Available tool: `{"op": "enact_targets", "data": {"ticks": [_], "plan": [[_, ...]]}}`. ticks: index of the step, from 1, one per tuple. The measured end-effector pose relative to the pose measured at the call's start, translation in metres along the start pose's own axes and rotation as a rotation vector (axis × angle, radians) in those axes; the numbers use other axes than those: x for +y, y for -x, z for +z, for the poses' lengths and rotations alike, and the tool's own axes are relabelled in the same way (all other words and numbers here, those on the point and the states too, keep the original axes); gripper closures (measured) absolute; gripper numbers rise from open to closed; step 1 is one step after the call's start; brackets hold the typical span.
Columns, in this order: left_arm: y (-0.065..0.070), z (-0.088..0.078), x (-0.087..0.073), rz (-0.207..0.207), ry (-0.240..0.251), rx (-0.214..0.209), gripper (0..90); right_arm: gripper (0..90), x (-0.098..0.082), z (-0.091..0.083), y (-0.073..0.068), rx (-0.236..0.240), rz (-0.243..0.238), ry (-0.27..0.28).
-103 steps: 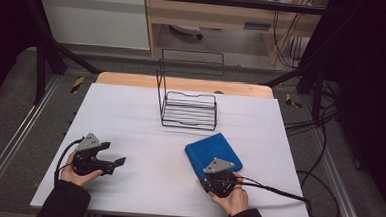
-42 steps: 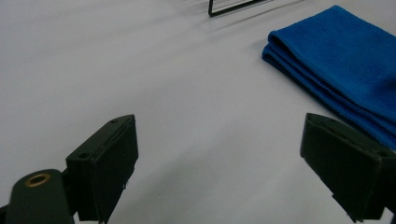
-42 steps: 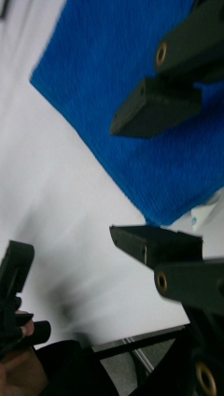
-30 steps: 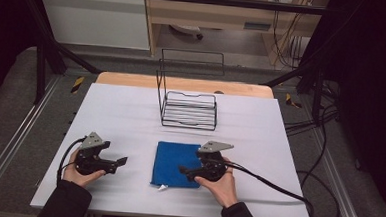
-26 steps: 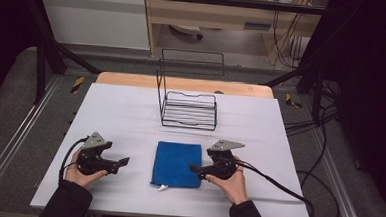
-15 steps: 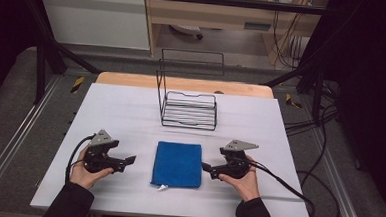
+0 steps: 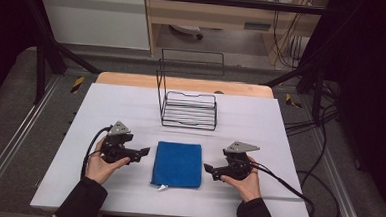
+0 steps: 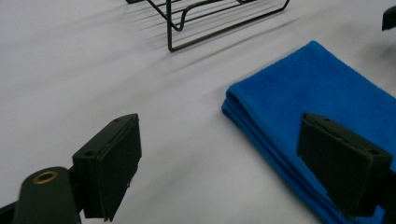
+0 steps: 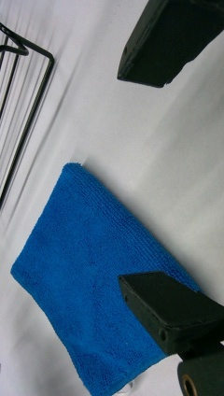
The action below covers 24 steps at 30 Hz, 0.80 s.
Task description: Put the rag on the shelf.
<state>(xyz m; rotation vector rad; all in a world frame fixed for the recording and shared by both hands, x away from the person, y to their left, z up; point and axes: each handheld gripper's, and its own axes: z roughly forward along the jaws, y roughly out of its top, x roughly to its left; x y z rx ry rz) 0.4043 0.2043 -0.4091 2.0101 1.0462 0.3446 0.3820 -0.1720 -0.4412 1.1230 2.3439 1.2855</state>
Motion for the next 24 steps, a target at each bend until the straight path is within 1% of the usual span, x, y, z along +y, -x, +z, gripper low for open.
{"op": "enact_targets", "data": {"ticks": [2,5,6,12,15,18,21,24], "plan": [[0.004,0.008,0.005,0.008,-0.02,0.013,17.5,4.4,-0.001,0.001,0.0,0.001,-0.005,-0.002],[0.01,0.021,0.011,0.014,-0.048,0.019,20.7,4.4,-0.001,0.002,0.0,0.003,-0.001,-0.01],[0.011,0.025,0.013,0.009,-0.05,0.025,21.8,4.4,-0.001,0.002,0.0,0.002,-0.004,-0.009],[0.013,0.044,0.017,0.009,-0.076,0.053,35.1,4.8,-0.001,0.001,0.0,-0.004,-0.007,-0.008],[0.011,0.052,0.016,0.0,-0.084,0.051,42.7,5.3,-0.001,0.002,0.001,-0.002,-0.004,-0.006],[0.011,0.059,0.015,0.01,-0.088,0.048,49.4,5.8,0.0,0.002,0.001,-0.002,0.002,0.0],[0.012,0.064,0.013,0.024,-0.104,0.048,54.8,6.2,0.0,0.003,0.001,0.001,0.005,-0.002],[0.012,0.068,0.011,0.023,-0.115,0.037,59.4,6.7,-0.001,0.004,0.001,0.007,0.004,-0.004]]}}
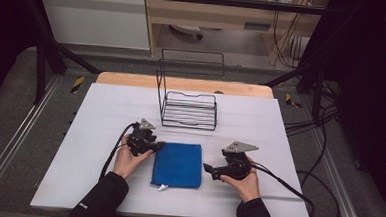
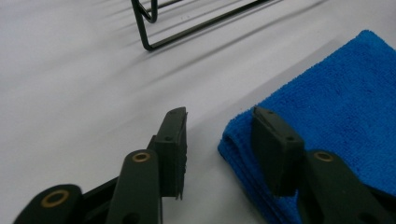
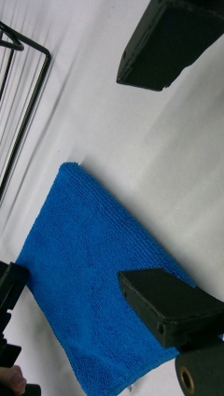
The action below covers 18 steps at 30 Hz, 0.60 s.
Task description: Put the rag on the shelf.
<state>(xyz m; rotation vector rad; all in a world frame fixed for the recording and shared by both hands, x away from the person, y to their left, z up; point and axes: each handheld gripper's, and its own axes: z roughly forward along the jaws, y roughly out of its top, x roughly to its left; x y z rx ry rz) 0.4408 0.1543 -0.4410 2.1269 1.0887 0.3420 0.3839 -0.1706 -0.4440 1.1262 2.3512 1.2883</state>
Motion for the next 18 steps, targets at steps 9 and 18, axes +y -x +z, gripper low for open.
{"op": "enact_targets", "data": {"ticks": [9,18], "plan": [[0.0031,0.0029,-0.0034,-0.002,-0.019,-0.022,67.0,7.8,0.0001,-0.0001,-0.0009,0.029,0.013,-0.007],[0.0051,0.0028,-0.0043,-0.004,-0.029,-0.049,76.2,7.5,0.0021,0.0011,0.0017,0.024,0.024,-0.007]]}}
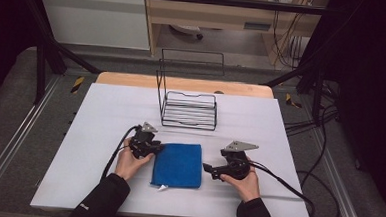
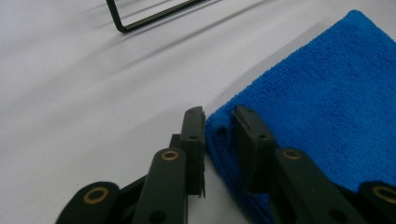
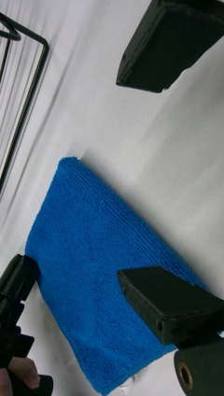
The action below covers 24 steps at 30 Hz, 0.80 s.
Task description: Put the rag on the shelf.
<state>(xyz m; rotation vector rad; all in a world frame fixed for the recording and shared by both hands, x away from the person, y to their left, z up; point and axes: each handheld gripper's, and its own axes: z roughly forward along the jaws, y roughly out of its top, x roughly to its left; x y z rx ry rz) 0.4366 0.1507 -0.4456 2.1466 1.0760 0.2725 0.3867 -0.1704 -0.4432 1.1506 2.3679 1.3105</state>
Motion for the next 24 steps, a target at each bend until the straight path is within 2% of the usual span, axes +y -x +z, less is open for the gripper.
{"op": "enact_targets", "data": {"ticks": [2,3,9,16,20,21,24], "plan": [[0.001,0.0,0.0,0.001,0.002,-0.001,78.9,7.7,0.001,0.001,0.002,-0.007,-0.006,0.008],[0.003,0.0,0.0,0.003,0.004,0.002,80.2,7.8,0.002,0.001,0.002,-0.009,0.008,0.008],[0.005,0.001,-0.001,0.02,0.003,0.02,82.0,7.3,0.013,0.005,0.001,-0.043,-0.012,0.034],[0.006,0.001,-0.001,0.028,0.003,0.025,82.0,8.4,0.033,0.017,0.001,-0.074,0.02,0.023],[0.005,0.002,-0.001,0.02,0.003,0.02,81.9,16.1,0.044,0.028,0.002,-0.061,0.031,0.028],[0.005,0.001,-0.001,0.028,0.004,0.024,81.9,20.9,0.047,0.036,0.003,-0.057,0.042,0.027],[0.004,0.002,-0.001,0.024,0.004,0.014,81.8,25.3,0.047,0.043,0.004,-0.061,0.059,0.014]]}}
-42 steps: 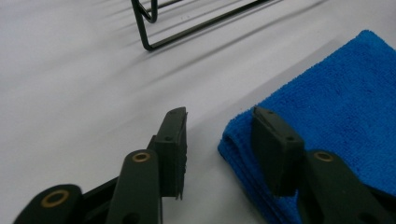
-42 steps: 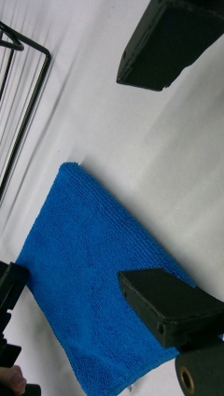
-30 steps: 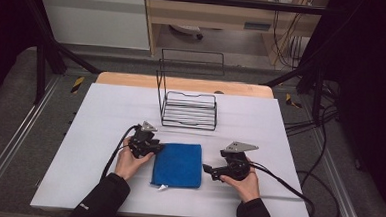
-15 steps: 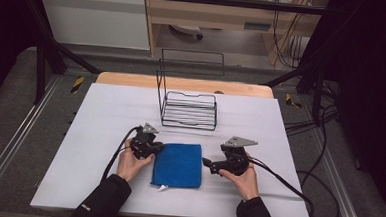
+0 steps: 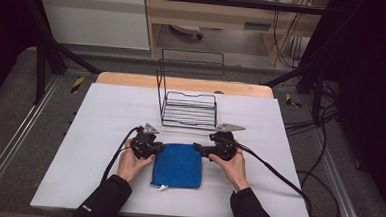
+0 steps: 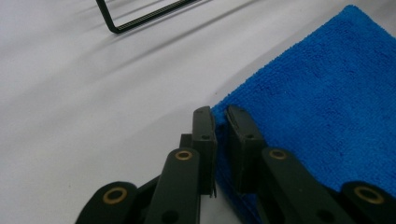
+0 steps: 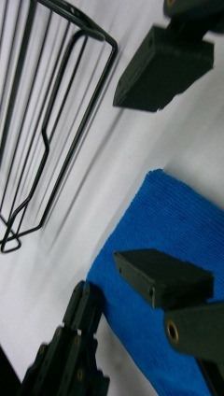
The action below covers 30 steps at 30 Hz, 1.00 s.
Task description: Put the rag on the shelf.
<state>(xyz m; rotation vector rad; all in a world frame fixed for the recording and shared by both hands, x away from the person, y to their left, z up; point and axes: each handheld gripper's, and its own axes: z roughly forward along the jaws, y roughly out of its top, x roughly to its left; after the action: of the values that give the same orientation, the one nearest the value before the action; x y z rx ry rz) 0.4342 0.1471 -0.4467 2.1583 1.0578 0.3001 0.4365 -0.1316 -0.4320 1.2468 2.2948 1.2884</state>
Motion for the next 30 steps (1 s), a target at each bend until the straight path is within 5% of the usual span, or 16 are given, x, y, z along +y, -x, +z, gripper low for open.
{"op": "enact_targets", "data": {"ticks": [12,30], "plan": [[-0.001,0.0,0.0,0.006,0.002,-0.005,81.6,51.7,-0.013,0.016,0.0,-0.045,-0.03,-0.09],[-0.002,0.0,-0.001,0.021,0.006,-0.013,81.7,82.3,-0.015,0.016,-0.003,0.03,0.053,-0.146]]}}
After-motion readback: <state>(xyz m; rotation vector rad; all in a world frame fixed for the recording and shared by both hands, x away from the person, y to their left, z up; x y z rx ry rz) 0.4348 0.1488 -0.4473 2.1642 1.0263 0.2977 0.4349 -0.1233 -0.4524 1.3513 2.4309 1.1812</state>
